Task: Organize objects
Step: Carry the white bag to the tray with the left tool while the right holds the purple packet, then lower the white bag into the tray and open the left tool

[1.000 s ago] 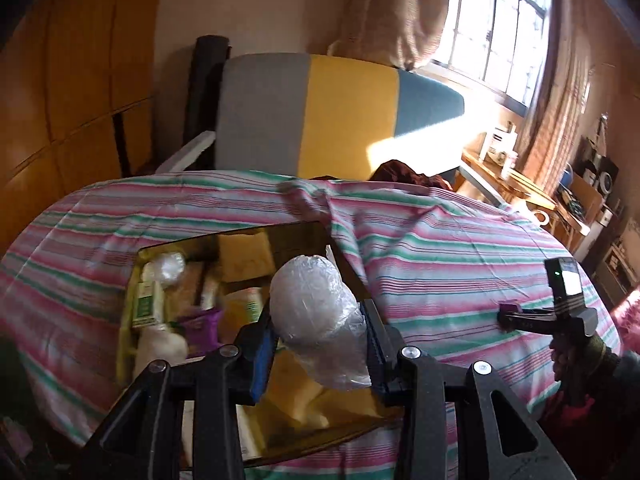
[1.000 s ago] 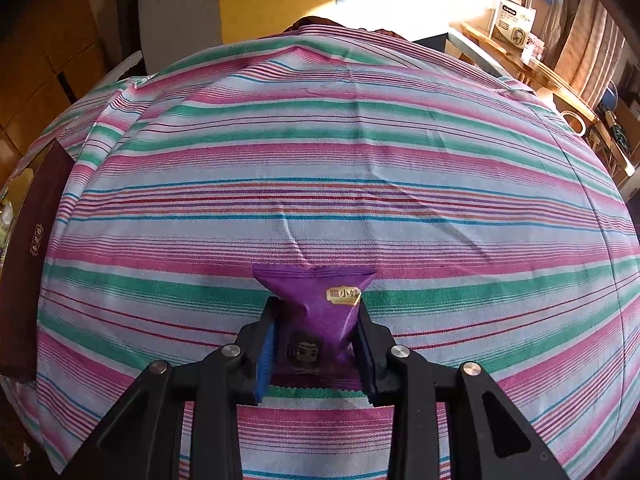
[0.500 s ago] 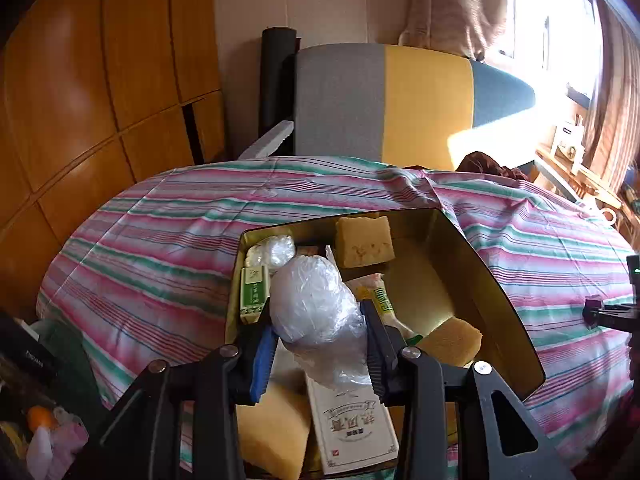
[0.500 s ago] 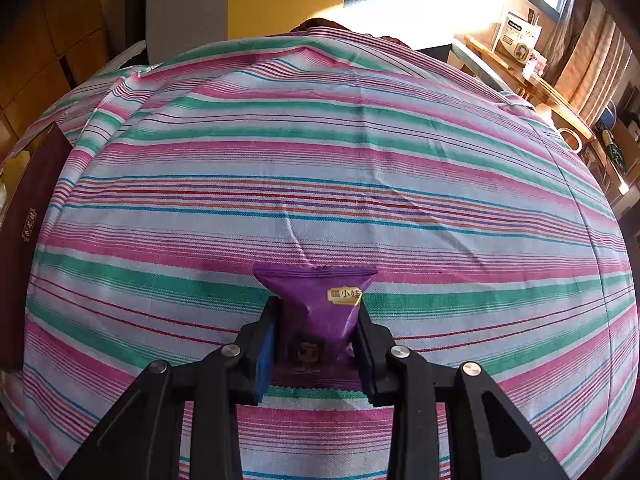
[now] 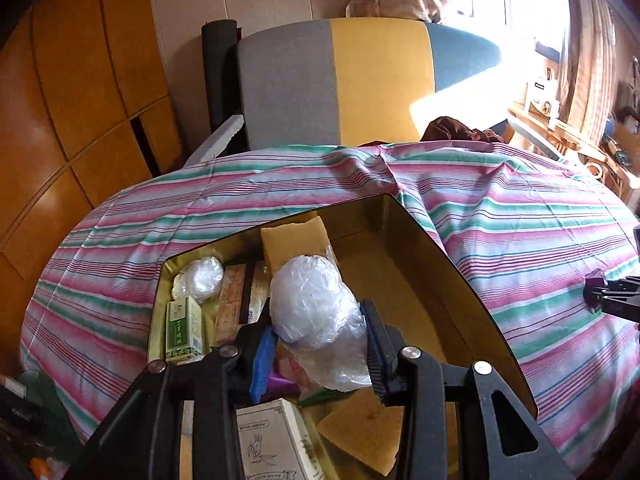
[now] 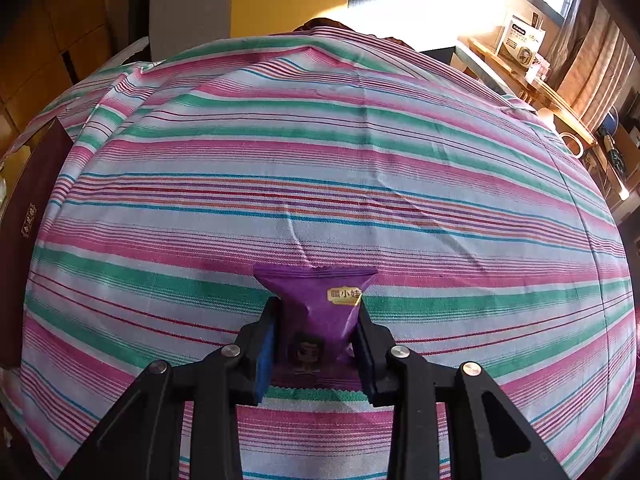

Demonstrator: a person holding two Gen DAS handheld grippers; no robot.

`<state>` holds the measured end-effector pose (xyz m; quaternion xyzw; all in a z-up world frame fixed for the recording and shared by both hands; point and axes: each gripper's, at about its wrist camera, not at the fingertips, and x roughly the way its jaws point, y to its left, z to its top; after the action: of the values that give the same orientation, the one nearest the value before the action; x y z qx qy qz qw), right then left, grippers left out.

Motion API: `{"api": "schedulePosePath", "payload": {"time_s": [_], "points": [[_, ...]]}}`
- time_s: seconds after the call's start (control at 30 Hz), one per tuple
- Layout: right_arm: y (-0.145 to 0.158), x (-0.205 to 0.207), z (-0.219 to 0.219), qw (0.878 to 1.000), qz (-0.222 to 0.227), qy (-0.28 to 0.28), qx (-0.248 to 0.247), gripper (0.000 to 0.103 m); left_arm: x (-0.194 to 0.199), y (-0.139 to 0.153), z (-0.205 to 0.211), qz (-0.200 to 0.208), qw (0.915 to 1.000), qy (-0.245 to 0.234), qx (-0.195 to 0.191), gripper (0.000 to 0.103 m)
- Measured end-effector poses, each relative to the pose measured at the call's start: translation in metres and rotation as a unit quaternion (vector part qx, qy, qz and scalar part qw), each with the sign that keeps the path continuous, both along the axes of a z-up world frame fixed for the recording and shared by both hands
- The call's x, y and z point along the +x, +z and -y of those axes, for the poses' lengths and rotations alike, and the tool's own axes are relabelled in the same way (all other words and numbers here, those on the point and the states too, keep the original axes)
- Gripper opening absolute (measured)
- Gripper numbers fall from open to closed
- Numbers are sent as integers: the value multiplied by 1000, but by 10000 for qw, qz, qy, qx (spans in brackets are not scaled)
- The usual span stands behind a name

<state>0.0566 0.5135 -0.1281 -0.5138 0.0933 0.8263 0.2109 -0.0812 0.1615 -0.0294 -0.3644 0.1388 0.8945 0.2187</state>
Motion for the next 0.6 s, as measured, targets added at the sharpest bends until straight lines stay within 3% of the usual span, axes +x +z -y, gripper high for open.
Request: {"api": "schedulePosePath", "payload": {"time_s": [0.17,0.37,0.6], "points": [[0,0,1,10000,9,28,16,34,-24,-17,-15,560,9984,-116,20,40],[0,-2,1,10000,15,36,24,33,-65,-42,-26,1469,9890,-58,184,40],[0,-3,2,10000,23,45,33,33,-94,-62,-39,1641,9864,72,34,41]]}}
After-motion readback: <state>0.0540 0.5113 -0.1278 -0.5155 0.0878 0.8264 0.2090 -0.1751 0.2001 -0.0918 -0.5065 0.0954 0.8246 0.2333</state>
